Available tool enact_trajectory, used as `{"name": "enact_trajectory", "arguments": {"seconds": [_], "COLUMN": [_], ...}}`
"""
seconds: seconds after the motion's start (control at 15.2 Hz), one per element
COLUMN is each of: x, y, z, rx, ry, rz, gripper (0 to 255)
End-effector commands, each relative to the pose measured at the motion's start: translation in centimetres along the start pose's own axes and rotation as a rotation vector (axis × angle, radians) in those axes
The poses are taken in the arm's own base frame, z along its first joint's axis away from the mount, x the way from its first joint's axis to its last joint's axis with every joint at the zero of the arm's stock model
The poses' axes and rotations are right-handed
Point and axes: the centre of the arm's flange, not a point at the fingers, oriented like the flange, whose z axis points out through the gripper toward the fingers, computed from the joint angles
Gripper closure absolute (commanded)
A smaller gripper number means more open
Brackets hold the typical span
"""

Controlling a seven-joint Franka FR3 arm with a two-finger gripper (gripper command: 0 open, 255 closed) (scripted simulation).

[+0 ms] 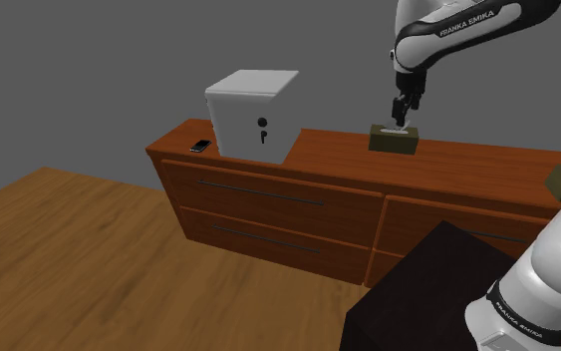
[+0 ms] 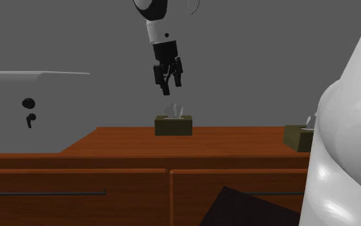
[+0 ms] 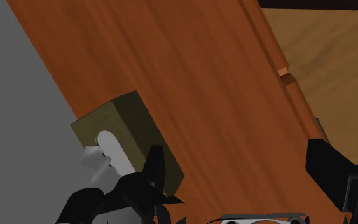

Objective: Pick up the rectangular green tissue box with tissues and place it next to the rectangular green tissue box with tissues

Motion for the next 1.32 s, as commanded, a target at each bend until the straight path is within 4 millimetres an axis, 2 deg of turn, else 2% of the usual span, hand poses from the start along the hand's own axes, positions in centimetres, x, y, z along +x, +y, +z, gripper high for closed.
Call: {"name": "enact_trajectory", "arguments": {"seconds": [0.0,0.92,0.99,1.25], "x": [1.3,10.2,10.7,10.4], "y": [1.2,11.1,11.7,12.3], "z": [1.8,12.5,13.0,15.0], "rx": [-0.034,-0.266,-0.277,-0.277], "ry": [-0.019,-0.148,-0.155,-0.155], "rz": [-0.029,-0.22,-0.229,-0.229], "gripper": [0,0,0,0]}}
